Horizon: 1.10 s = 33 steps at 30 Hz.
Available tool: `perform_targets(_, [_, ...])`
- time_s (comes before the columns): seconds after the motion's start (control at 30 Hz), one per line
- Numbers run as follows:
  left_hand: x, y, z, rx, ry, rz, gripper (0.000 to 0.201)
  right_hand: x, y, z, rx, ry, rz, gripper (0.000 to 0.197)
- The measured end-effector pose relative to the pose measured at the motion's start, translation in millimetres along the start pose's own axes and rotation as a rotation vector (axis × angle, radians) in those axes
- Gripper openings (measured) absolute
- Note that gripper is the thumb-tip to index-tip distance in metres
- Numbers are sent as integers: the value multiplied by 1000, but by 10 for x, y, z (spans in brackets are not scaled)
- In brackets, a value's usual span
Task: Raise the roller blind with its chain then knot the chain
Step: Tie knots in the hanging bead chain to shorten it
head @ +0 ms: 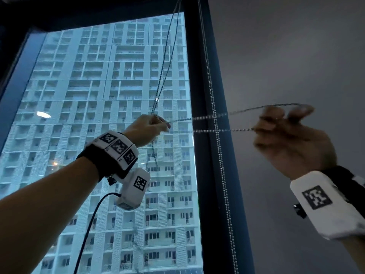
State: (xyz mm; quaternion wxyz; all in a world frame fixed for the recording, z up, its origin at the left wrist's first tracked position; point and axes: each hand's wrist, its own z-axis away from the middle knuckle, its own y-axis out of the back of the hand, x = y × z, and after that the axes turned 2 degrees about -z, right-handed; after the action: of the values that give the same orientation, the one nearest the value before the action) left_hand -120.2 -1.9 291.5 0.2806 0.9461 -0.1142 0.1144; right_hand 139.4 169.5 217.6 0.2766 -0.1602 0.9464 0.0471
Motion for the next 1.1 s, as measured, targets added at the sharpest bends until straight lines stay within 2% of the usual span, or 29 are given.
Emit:
perform_targets(0.07, [-30,29,-7,102,30,80,38,37,-12,85,-66,-78,6,32])
perform_targets(0.13, [-6,56,-13,130,43,118,59,157,61,135,-114,-294,130,33])
perform_targets(0.17, [32,56,-7,107,36,128,65,236,124,139,-53,-449,292,41])
perform_targets(0.2, [74,43,-7,71,27,150,68,321,183,129,71,-573,513,47])
perform_targets(0.23, [133,18,-2,26,17,172,68,419,218,91,203,-644,763,48])
perform_targets(0.27, [189,-23,8,-18,13,176,67,513,250,33,284,-654,960,46])
perform_targets(0.33, [270,-120,8,-62,20,107,64,660,195,-167,334,-502,1112,36])
perform_targets(0.43, [337,-253,-22,-90,10,-57,57,731,-55,-521,365,-233,1004,36])
perform_targets(0.57, [326,-289,-69,-74,-15,-115,62,787,-287,-931,382,-86,1017,45])
perform_targets(0.63, [309,-275,-80,-51,-10,-105,61,799,-273,-1011,416,-95,955,42])
perform_targets(0.73, [266,-242,-48,-60,-42,-150,57,775,-263,-1009,385,-229,851,26])
perform_targets(0.8, [210,-233,-7,-100,-70,-236,60,723,-208,-987,413,-252,942,28])
perform_targets(0.87, [127,-210,8,-105,-67,-311,60,623,-154,-970,504,-142,1131,32])
perform_targets(0.9, [88,-189,12,-94,-61,-335,53,565,-108,-960,580,-41,1186,28])
perform_targets(0.97, [13,-140,33,-69,-65,-353,37,434,35,-912,809,110,1099,27])
perform_targets(1.03, [-43,-113,81,-49,-99,-324,29,335,283,-822,1047,82,994,29])
perform_targets(1.1, [-65,-117,115,-51,-139,-290,27,362,468,-701,1186,-4,1134,22])
